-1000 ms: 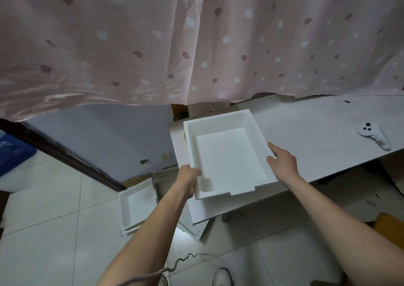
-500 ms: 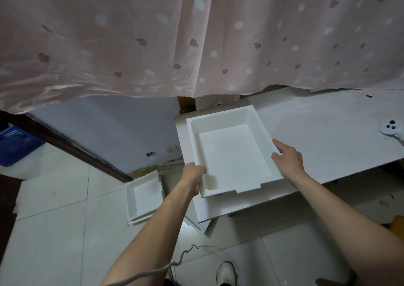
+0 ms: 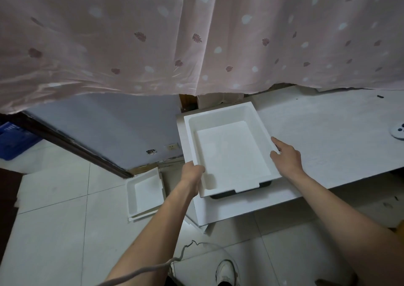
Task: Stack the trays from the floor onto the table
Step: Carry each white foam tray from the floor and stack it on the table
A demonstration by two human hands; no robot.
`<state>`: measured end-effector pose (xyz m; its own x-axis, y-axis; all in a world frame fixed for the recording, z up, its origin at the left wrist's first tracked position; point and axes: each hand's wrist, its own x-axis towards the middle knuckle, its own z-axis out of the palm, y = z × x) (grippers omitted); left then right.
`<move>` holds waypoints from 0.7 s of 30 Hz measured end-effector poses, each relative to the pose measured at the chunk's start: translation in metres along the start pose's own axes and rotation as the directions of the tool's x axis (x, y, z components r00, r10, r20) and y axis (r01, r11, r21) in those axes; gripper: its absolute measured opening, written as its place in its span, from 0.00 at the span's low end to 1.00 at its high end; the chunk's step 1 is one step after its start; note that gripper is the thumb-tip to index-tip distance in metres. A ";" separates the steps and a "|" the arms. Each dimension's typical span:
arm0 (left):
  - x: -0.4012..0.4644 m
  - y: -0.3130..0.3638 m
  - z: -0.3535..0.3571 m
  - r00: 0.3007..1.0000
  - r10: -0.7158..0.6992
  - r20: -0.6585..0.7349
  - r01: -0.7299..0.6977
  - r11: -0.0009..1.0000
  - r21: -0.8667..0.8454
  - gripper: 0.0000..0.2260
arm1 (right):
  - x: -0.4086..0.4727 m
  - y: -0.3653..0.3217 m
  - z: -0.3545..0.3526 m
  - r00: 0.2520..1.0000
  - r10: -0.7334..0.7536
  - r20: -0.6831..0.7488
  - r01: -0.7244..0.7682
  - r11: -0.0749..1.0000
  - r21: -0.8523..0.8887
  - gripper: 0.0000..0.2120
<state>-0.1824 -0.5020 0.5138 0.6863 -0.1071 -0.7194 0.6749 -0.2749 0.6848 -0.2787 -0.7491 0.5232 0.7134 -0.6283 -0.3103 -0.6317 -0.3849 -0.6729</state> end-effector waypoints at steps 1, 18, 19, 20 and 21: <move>0.001 -0.001 0.000 1.000 -0.001 -0.002 0.001 1.000 -0.002 0.17 | 0.000 0.001 0.001 1.000 0.000 0.000 0.000 1.000 0.000 0.25; 0.004 -0.006 -0.001 0.999 0.031 0.013 -0.029 0.991 -0.127 0.08 | -0.004 -0.008 0.002 0.998 0.020 0.055 -0.020 1.000 0.014 0.23; 0.005 -0.005 -0.001 0.999 0.036 0.010 -0.034 0.989 -0.146 0.08 | -0.004 -0.011 0.001 0.998 0.024 0.064 -0.025 1.000 0.013 0.24; 0.006 -0.003 -0.003 0.999 0.040 0.007 -0.038 0.989 -0.145 0.10 | -0.005 -0.013 0.001 0.998 0.027 0.063 -0.027 1.000 0.012 0.25; 0.009 -0.004 -0.006 0.999 0.039 0.006 -0.038 0.988 -0.151 0.13 | -0.006 -0.018 0.001 0.998 0.026 0.052 -0.026 1.000 0.008 0.26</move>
<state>-0.1771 -0.4960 0.5056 0.7104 -0.1234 -0.6928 0.6819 -0.1229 0.7211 -0.2715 -0.7380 0.5363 0.7117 -0.6017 -0.3625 -0.6477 -0.3625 -0.6701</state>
